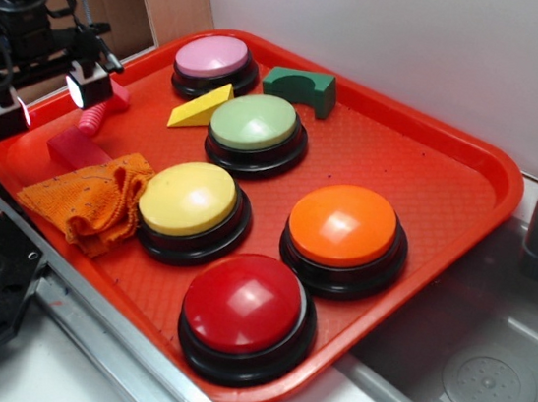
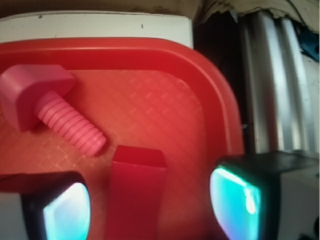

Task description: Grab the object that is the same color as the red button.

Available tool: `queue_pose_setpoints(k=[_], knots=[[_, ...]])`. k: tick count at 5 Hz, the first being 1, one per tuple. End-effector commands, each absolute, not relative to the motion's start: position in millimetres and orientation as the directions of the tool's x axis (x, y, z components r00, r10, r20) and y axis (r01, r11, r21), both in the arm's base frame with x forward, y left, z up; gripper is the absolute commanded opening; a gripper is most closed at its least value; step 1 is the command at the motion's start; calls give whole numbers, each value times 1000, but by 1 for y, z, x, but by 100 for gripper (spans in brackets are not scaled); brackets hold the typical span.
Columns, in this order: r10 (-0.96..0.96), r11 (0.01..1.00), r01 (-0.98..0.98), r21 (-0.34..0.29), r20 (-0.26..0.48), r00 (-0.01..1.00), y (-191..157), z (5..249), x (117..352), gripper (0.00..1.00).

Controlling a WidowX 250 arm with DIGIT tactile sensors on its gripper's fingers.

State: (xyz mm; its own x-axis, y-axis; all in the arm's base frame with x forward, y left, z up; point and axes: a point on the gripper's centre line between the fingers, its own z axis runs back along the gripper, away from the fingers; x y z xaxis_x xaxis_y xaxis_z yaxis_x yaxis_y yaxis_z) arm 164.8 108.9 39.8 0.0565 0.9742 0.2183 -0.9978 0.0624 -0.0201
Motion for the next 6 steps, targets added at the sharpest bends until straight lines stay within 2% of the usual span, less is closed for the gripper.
queue_pose_setpoints(k=[1,2,3,4,5,6], knots=[[965,66,-998,-15,255,60,110,26,160,100],[960,74,-997,4,269,72,111,14,160,100],[964,89,-996,-14,253,83,111,9,162,100],[963,104,-994,-20,252,96,113,8,163,40],[968,129,-991,-34,222,119,114,10,164,0],[972,170,-985,-40,174,161,115,18,167,0]])
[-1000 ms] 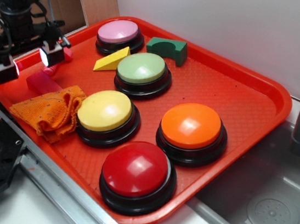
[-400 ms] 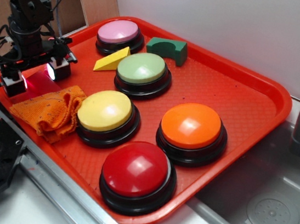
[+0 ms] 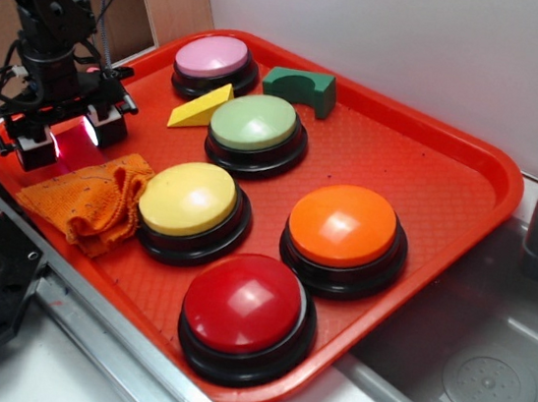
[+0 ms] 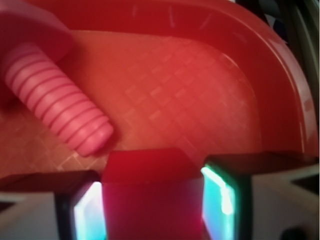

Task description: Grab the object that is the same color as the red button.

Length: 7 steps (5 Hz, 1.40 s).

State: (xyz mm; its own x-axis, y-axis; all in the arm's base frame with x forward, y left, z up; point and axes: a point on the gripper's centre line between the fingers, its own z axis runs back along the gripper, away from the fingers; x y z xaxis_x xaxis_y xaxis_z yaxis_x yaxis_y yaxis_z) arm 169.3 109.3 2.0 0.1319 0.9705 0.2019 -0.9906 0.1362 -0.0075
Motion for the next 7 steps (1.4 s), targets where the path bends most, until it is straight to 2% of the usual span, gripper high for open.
queue_pose_setpoints(k=[1,2,3,4,5,6,7], knots=[[943,303,-951,-55,164,291,103,49,171,0],[875,471,-880,-56,150,459,94,84,175,0],[744,668,-737,-101,78,664,72,121,180,0],[555,831,-548,-92,95,826,49,154,182,0],[430,900,-413,-138,128,894,33,175,181,0],[333,937,-320,-140,80,939,29,173,179,0],[342,937,-340,-84,7,940,34,167,180,0]])
